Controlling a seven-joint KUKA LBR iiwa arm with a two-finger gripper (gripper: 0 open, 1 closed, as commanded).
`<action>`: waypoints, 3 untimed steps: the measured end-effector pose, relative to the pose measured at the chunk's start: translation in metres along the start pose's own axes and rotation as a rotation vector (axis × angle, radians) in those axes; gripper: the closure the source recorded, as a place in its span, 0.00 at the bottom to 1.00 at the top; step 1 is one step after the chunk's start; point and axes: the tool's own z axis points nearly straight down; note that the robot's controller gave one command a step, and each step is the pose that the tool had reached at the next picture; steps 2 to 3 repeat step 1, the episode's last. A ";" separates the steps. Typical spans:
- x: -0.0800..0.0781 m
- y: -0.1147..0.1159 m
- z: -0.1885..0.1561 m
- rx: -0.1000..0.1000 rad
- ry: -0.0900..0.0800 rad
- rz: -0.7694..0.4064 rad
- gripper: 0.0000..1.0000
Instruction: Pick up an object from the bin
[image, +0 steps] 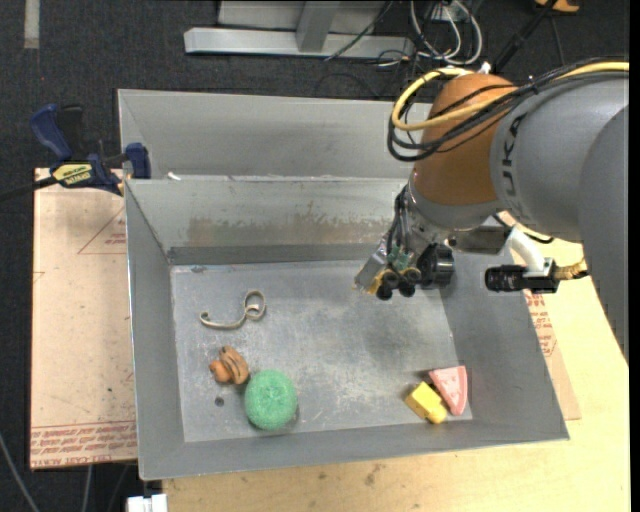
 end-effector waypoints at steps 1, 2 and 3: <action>-0.017 0.014 0.058 -0.002 -0.001 -0.050 1.00; -0.017 0.014 0.058 -0.002 -0.001 -0.050 1.00; -0.017 0.014 0.058 -0.002 -0.001 -0.050 1.00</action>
Offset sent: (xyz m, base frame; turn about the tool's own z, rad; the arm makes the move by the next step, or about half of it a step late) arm 0.0343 -0.0422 -0.0042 -0.0233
